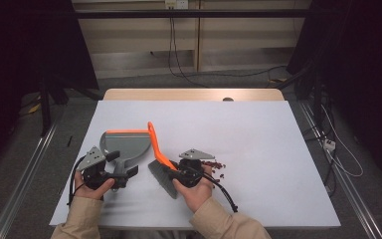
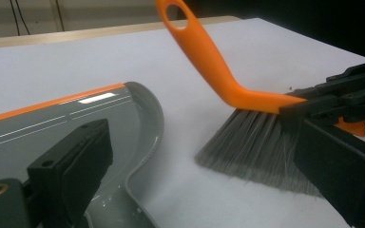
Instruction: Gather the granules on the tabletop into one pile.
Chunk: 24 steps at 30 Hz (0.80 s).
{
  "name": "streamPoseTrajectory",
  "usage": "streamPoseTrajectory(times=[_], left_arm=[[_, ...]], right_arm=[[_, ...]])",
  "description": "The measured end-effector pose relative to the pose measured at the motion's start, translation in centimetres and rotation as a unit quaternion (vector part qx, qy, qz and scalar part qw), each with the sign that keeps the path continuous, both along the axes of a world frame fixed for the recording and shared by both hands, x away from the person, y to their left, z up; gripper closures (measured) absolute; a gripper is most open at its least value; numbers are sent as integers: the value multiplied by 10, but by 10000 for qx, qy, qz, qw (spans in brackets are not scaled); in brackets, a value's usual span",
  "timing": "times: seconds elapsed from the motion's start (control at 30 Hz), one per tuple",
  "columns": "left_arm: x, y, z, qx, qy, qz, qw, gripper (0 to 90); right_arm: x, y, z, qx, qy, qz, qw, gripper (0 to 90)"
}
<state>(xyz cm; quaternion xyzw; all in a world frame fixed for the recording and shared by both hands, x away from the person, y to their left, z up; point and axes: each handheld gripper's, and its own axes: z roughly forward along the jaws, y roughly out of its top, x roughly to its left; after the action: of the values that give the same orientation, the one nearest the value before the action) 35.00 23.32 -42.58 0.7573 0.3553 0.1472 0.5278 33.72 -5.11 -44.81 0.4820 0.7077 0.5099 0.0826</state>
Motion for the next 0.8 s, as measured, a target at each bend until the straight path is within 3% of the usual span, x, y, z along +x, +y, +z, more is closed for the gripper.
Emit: streamPoseTrajectory(times=[0.8], left_arm=[[0,-2,0,27,0,-1,10000,56]], right_arm=[[0,-39,0,-155,98,-409,9990,701]])
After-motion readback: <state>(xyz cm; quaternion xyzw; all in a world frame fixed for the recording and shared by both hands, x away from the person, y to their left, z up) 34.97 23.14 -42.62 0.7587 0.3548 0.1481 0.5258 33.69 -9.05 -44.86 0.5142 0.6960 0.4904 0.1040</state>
